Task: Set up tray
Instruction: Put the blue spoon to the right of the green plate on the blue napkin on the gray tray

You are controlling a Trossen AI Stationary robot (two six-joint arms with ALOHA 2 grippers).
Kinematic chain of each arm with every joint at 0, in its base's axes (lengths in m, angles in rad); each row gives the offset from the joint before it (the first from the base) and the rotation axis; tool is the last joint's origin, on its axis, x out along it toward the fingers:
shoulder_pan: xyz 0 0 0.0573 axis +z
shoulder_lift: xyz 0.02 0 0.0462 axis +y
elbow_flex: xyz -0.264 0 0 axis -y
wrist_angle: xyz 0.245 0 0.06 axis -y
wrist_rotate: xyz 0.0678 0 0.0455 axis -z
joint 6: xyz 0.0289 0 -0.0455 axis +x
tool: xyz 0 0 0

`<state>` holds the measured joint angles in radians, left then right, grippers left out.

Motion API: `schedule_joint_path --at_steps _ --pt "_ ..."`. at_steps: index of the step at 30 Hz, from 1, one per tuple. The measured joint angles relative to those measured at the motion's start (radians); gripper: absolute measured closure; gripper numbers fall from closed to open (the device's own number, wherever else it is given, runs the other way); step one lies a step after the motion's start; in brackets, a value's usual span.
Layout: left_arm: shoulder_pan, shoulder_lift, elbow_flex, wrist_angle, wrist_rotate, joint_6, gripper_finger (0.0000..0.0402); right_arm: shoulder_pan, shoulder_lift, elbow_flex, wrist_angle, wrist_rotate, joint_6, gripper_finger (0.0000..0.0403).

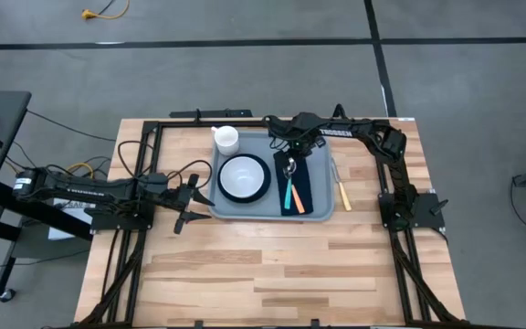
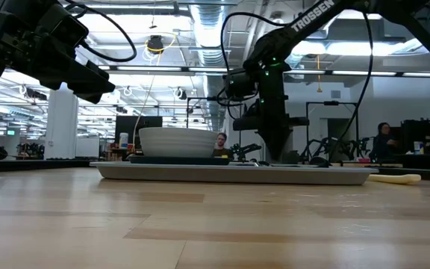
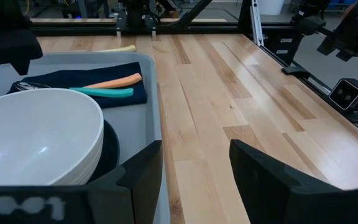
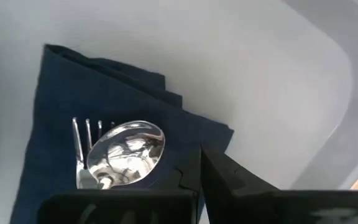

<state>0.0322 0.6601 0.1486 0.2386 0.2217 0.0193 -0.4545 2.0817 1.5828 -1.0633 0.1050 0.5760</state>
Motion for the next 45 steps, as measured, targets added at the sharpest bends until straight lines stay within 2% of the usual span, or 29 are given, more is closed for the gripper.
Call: schedule_joint_path --at_steps 19,45 --pt "0.000 0.000 0.000 0.006 0.000 0.000 0.0226 0.003 0.001 0.000 0.058 -0.002 -0.030 0.0403" --pt "0.000 0.000 0.000 0.006 0.000 -0.001 0.0226 0.033 0.017 0.001 0.030 0.033 -0.061 0.0403"
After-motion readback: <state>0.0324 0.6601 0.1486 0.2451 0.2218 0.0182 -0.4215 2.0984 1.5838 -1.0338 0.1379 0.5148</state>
